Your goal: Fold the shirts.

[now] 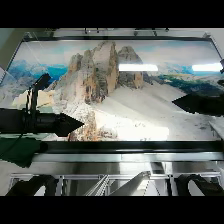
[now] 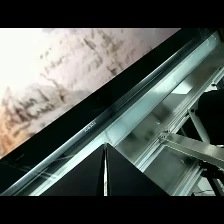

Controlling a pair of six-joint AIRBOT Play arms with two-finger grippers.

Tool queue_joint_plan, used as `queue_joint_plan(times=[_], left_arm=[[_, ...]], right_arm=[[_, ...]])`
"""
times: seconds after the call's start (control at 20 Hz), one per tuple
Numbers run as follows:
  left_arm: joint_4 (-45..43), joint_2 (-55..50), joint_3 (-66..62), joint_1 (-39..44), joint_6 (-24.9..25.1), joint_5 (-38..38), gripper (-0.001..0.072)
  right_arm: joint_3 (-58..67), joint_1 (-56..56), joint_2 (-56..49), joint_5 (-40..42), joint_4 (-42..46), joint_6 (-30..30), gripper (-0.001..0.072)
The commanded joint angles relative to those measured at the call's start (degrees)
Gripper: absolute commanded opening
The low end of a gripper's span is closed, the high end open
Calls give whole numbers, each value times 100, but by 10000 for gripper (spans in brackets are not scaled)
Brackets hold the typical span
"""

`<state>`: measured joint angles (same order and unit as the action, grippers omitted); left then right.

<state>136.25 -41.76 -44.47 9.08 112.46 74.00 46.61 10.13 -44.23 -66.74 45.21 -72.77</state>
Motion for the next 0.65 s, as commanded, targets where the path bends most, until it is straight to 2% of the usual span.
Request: queue_joint_plan(times=[0.0, 0.3, 0.6], left_arm=[[-11, 109, 192, -7, -111, -195, 11], [-13, 109, 195, -4, -111, -527, 11], [-13, 109, 192, -4, -111, -529, 12]], right_arm=[[-170, -131, 50, 223, -76, 59, 15], [-170, -129, 50, 203, -90, 59, 15], [-170, -129, 50, 203, -90, 59, 14]])
